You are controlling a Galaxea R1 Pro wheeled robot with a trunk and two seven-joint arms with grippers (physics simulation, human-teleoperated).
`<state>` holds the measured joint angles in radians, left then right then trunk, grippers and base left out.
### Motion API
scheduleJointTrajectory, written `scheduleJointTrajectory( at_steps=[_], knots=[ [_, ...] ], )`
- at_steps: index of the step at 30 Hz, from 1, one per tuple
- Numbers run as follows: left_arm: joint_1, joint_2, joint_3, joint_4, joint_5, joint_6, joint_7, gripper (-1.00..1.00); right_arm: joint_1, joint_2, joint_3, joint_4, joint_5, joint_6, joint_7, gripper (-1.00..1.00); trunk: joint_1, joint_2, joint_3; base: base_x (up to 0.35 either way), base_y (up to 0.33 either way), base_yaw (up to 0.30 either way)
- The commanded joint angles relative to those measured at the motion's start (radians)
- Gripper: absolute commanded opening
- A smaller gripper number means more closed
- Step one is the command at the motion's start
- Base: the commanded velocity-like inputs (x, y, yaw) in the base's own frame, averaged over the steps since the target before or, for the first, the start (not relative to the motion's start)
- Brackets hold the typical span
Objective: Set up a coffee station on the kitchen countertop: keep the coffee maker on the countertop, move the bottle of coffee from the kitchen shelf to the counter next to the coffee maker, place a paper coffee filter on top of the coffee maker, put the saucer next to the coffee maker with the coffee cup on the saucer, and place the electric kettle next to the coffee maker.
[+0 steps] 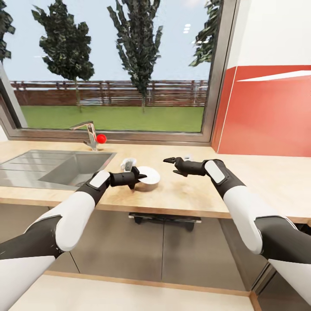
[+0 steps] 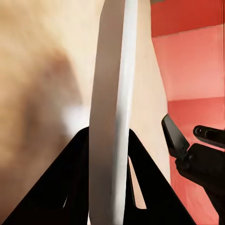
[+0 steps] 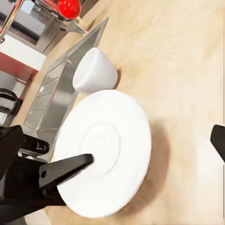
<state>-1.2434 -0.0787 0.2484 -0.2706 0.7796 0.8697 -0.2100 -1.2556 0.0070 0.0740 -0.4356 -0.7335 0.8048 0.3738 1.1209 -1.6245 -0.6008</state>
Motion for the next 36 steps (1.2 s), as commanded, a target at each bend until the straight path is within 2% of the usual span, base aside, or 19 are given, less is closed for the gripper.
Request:
scheduleJointTrajectory(
  at_steps=[1, 4, 7, 9, 11, 14, 18, 22, 25, 27, 30, 31, 36],
  knots=[
    [-0.001, 0.000, 0.008, -0.001, -0.010, 0.004, -0.004, -1.00, -0.001, -0.001, 0.002, 0.000, 0.005, 0.001, 0.005, 1.00, 0.000, -0.001, -0.001, 0.000, 0.000, 0.000],
    [-0.001, 0.000, 0.008, -0.008, -0.010, 0.006, -0.021, -1.00, -0.001, -0.015, 0.002, 0.000, 0.006, 0.001, 0.005, 1.00, 0.000, -0.001, 0.000, 0.000, 0.000, 0.000],
    [-0.001, 0.004, 0.007, -0.036, -0.010, 0.009, -0.076, -1.00, -0.001, -0.033, 0.003, 0.000, 0.006, 0.001, 0.005, 1.00, 0.000, -0.001, 0.000, 0.000, 0.000, 0.000],
    [-0.001, 0.029, 0.007, -0.101, -0.010, 0.052, -0.115, -1.00, -0.001, -0.055, 0.003, 0.000, 0.006, 0.001, 0.006, 1.00, 0.000, -0.001, 0.000, 0.000, 0.000, 0.000],
    [-0.001, 0.044, 0.008, -0.153, -0.010, 0.093, -0.122, -1.00, -0.001, -0.067, 0.003, 0.002, 0.007, 0.001, 0.006, 1.00, 0.000, -0.001, 0.000, 0.000, 0.000, 0.000],
    [-0.001, 0.050, 0.008, -0.192, -0.010, 0.108, -0.125, -1.00, 0.001, -0.076, 0.004, 0.004, 0.007, 0.001, 0.012, 1.00, 0.000, -0.001, 0.000, 0.000, 0.000, 0.000],
    [-0.001, 0.055, 0.008, -0.257, -0.010, 0.118, -0.127, -1.00, 0.007, -0.080, 0.004, 0.004, 0.008, 0.001, 0.053, 1.00, 0.000, -0.001, 0.000, 0.000, 0.000, 0.000],
    [-0.001, 0.057, 0.008, -0.277, -0.010, 0.119, -0.127, -1.00, 0.010, -0.080, 0.004, 0.002, 0.007, 0.001, 0.079, 1.00, 0.000, -0.001, 0.000, -0.002, 0.000, 0.000],
    [-0.001, 0.057, 0.008, -0.280, -0.010, 0.120, -0.127, -1.00, 0.011, -0.081, 0.005, 0.001, 0.010, 0.001, 0.154, 1.00, 0.000, -0.001, 0.000, -0.136, 0.000, 0.000],
    [-0.001, 0.057, 0.008, -0.281, -0.010, 0.120, -0.128, -1.00, 0.011, -0.081, 0.006, 0.000, 0.029, 0.001, 0.206, 1.00, 0.000, -0.001, 0.000, -0.175, 0.000, 0.000],
    [-0.001, 0.058, 0.008, -0.282, -0.010, 0.120, -0.128, -1.00, 0.011, -0.084, 0.007, 0.000, 0.043, 0.001, 0.220, 1.00, 0.000, -0.001, 0.000, -0.097, 0.000, 0.000],
    [-0.001, 0.070, 0.008, -0.282, -0.010, 0.120, -0.128, -1.00, 0.015, -0.087, 0.007, 0.000, 0.049, 0.001, 0.226, 1.00, 0.000, -0.001, 0.000, -0.170, 0.000, 0.000],
    [-0.001, 0.072, 0.008, -0.282, -0.010, 0.120, -0.129, -1.00, 0.016, -0.087, 0.007, 0.000, 0.049, 0.001, 0.226, 1.00, 0.000, -0.001, 0.000, -0.210, 0.000, 0.000]
  ],
)
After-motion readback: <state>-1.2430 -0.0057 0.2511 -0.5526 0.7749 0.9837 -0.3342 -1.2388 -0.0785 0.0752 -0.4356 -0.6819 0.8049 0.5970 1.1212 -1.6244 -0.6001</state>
